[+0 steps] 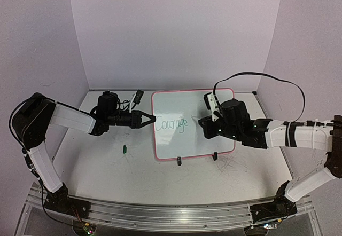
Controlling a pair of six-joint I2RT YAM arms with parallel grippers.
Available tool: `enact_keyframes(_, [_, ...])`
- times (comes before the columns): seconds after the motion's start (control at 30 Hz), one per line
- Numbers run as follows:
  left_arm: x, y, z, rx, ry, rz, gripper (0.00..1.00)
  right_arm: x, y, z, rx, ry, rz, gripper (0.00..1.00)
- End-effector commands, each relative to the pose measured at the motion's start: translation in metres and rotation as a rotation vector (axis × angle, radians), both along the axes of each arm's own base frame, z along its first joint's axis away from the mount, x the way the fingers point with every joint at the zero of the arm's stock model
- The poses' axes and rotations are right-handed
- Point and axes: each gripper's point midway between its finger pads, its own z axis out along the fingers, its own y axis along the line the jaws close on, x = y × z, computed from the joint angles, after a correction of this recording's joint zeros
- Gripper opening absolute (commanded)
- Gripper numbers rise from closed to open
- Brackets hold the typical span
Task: Write a sentence on the whiteboard
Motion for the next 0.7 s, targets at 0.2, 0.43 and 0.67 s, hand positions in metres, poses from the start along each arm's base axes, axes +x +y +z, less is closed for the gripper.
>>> enact_keyframes(0.2, [0.007,-0.003,0.002,0.011,-0.027,0.029,0.00,0.009,-0.001,0.003,0.011,-0.010,-0.041,0.00])
enact_keyframes(0.43, [0.007,-0.003,0.000,0.013,-0.024,0.029,0.00,0.005,-0.005,-0.002,-0.003,0.007,-0.043,0.00])
enact_keyframes(0.67, [0.007,-0.003,0.001,0.012,-0.026,0.029,0.00,0.000,-0.006,-0.011,-0.005,0.033,-0.034,0.00])
